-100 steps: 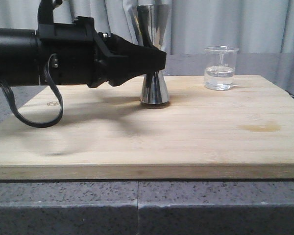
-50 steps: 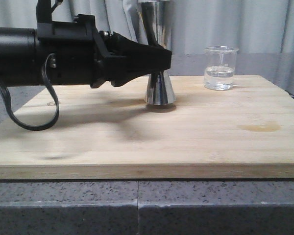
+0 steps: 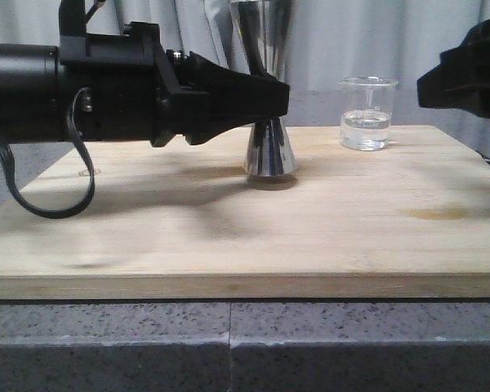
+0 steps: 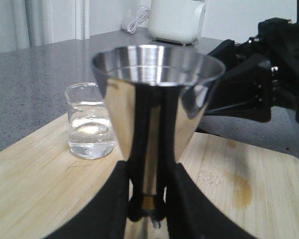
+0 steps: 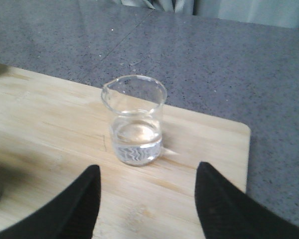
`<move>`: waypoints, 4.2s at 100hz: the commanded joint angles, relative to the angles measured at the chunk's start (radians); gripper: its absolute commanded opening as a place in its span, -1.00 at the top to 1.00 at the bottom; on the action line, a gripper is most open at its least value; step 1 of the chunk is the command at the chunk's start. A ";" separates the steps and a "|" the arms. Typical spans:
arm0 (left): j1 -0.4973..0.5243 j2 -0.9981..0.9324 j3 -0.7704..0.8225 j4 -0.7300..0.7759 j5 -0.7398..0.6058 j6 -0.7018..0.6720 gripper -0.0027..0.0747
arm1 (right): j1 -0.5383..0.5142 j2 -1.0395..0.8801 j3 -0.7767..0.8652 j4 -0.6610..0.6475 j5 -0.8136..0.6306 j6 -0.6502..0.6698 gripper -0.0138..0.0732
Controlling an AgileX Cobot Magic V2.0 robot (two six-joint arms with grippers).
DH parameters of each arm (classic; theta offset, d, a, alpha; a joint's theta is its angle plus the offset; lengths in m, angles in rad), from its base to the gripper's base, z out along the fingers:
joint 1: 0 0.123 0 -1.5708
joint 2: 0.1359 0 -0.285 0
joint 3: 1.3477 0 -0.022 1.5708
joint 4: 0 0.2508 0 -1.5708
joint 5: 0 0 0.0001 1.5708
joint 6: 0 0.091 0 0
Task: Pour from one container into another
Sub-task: 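Move the right gripper toward the glass beaker, then close the right gripper around the glass beaker, then lift the beaker with the right gripper over the jigger cup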
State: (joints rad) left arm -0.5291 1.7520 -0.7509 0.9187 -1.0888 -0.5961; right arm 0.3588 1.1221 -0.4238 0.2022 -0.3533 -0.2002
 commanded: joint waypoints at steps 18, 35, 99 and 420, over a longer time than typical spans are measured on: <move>0.000 -0.066 -0.027 -0.021 -0.088 -0.021 0.98 | 0.045 0.121 -0.022 -0.003 -0.239 -0.008 -0.14; 0.000 -0.066 -0.027 -0.019 -0.088 -0.022 0.98 | 0.048 0.184 -0.022 -0.003 -0.305 0.014 -0.36; 0.000 -0.067 -0.027 -0.004 -0.088 -0.026 0.98 | 0.048 0.351 -0.026 -0.003 -0.550 0.019 -0.39; 0.000 -0.067 -0.027 0.033 -0.088 -0.048 0.98 | 0.048 0.374 -0.138 -0.069 -0.632 0.027 0.31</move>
State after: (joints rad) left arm -0.5291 1.7339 -0.7509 0.9861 -1.0895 -0.6279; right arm 0.4062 1.5622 -0.5359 0.1523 -0.9254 -0.1695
